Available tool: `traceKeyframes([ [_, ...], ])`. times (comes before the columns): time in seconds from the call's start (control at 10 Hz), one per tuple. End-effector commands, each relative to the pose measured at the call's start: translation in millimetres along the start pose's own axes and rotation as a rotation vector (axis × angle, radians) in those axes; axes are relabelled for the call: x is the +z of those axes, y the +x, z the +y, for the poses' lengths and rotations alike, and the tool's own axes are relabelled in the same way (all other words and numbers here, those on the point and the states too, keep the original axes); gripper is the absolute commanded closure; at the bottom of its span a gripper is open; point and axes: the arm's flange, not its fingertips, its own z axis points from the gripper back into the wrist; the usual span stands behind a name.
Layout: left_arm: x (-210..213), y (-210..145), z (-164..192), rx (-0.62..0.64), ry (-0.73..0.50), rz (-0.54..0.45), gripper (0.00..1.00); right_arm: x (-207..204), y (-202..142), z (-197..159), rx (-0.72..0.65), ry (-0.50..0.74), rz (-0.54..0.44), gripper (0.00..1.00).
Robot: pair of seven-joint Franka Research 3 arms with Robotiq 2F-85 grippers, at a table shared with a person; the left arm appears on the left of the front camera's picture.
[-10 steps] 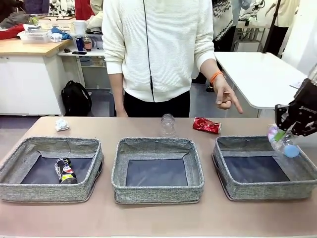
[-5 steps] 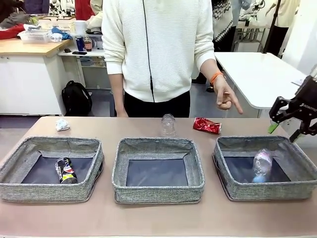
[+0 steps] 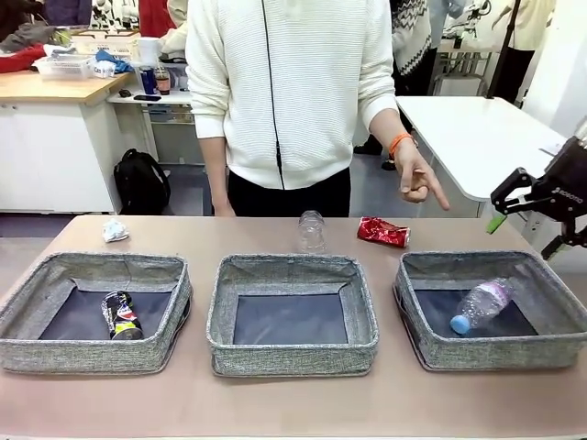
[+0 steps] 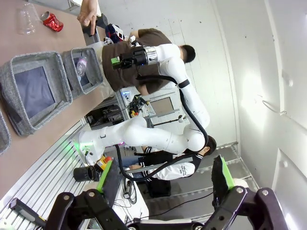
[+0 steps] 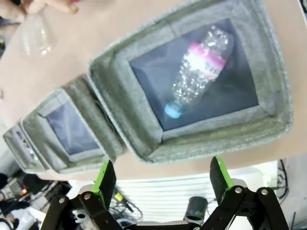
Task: Sort the waste into the appropriate baskets.
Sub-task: Place the picked waste into the Fabric basket indicated by the person.
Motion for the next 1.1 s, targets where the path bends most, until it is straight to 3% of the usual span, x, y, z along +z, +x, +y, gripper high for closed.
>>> traceKeyframes([
  [0.0, -1.2, 0.2, -2.7, -0.023, -0.023, -0.001, 0.00, 1.1, -0.8, 5.8, -0.010, 0.109, -0.003, 0.00],
  [0.1, -1.2, 0.2, -2.7, -0.023, -0.023, -0.001, 0.00, 9.6, -8.2, 25.1, 0.047, 0.247, 0.026, 0.00],
  [0.3, -1.2, 0.2, -2.7, -0.023, -0.023, -0.001, 0.00, 32.9, -36.8, 102.0, 0.294, 0.552, 0.152, 0.00],
  [0.5, -1.2, 0.2, -2.7, -0.023, -0.023, -0.001, 0.00, 70.4, -47.6, 140.1, 0.338, 0.883, 0.304, 0.00],
  [0.8, -1.2, 0.2, -2.7, -0.023, -0.023, -0.001, 0.00, 88.7, -50.3, 105.5, 0.267, 1.100, 0.314, 0.00],
  [1.0, -1.2, 0.2, -2.7, -0.023, -0.023, -0.001, 0.00, 77.5, -50.5, 73.2, 0.216, 0.962, 0.279, 0.00],
])
